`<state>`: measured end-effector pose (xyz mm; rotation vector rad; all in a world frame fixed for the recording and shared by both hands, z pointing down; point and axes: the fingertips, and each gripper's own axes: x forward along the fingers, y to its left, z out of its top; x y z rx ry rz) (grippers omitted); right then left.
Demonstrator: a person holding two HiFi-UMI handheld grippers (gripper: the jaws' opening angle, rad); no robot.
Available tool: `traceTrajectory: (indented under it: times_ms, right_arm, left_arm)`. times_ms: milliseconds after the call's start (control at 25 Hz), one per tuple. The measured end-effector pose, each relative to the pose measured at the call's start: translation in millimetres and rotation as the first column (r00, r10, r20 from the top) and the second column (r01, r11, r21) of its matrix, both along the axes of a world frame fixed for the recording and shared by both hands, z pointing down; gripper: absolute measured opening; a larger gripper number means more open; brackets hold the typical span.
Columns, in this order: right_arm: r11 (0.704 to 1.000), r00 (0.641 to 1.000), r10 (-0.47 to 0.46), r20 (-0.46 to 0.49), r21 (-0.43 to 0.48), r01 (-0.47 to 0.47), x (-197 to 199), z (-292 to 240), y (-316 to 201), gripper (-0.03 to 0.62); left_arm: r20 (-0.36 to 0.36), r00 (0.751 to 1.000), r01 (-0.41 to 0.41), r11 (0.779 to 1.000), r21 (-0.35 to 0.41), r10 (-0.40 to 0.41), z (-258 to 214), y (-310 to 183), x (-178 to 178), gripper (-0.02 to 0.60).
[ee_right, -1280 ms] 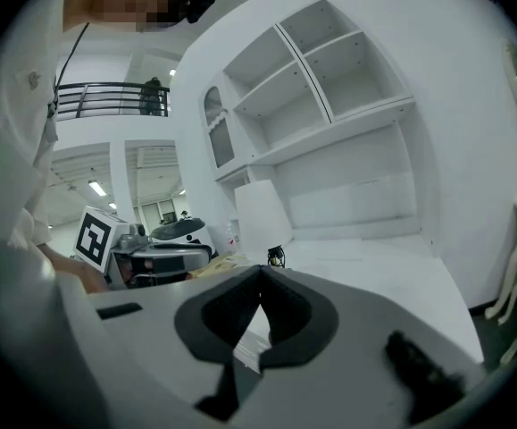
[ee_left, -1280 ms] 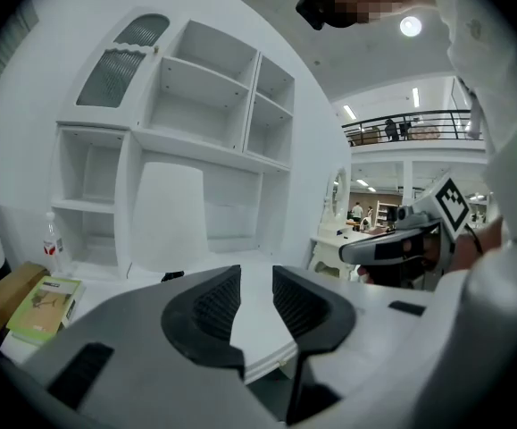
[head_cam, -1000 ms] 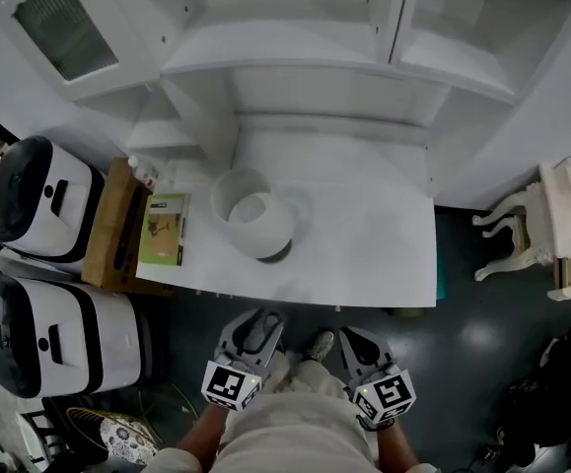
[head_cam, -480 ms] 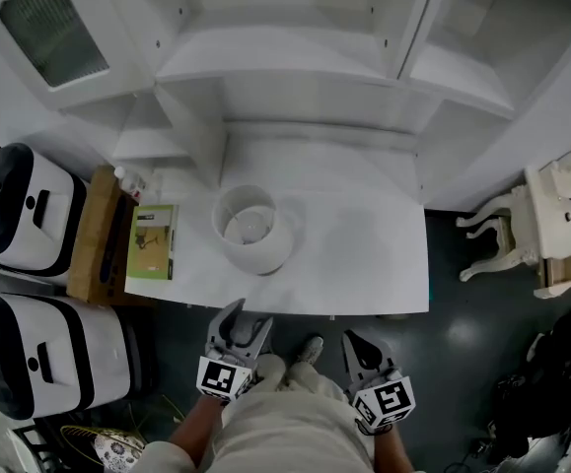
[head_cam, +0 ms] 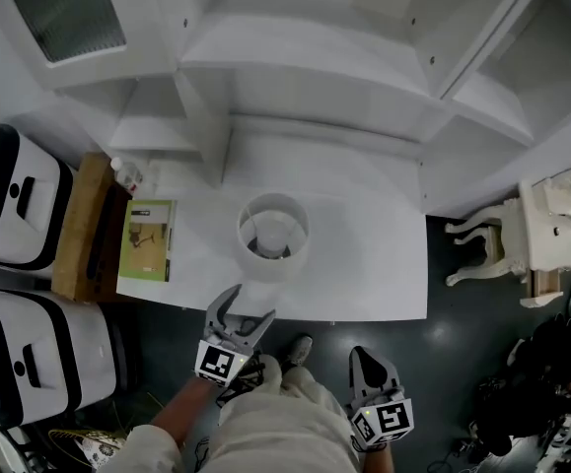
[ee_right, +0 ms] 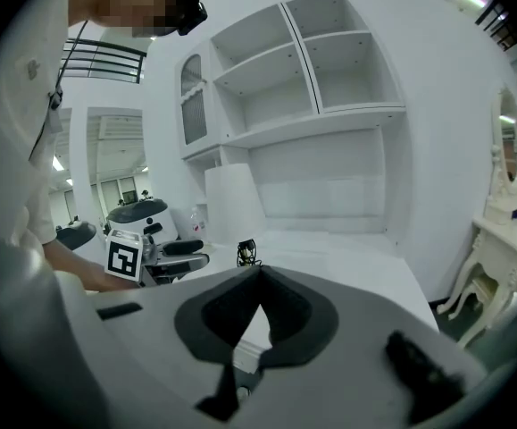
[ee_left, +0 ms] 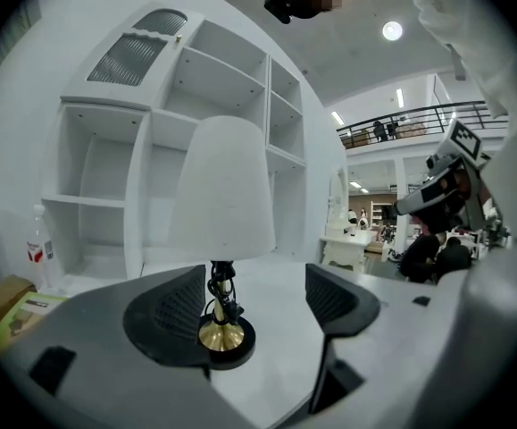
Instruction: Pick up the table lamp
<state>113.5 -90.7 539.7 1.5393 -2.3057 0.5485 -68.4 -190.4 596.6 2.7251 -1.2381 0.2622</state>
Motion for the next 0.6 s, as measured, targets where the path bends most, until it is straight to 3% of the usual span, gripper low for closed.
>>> traceTrajectory:
  times_ms: [600]
  right_arm:
    - [0.982,0.985,0.159,-0.067,-0.096,-0.165,-14.1,15.8,24.3,0.012]
  left_arm:
    - [-0.039,0.996,-0.081,0.996,-0.023,0.08,50.9,-64.6,1.6,0.364]
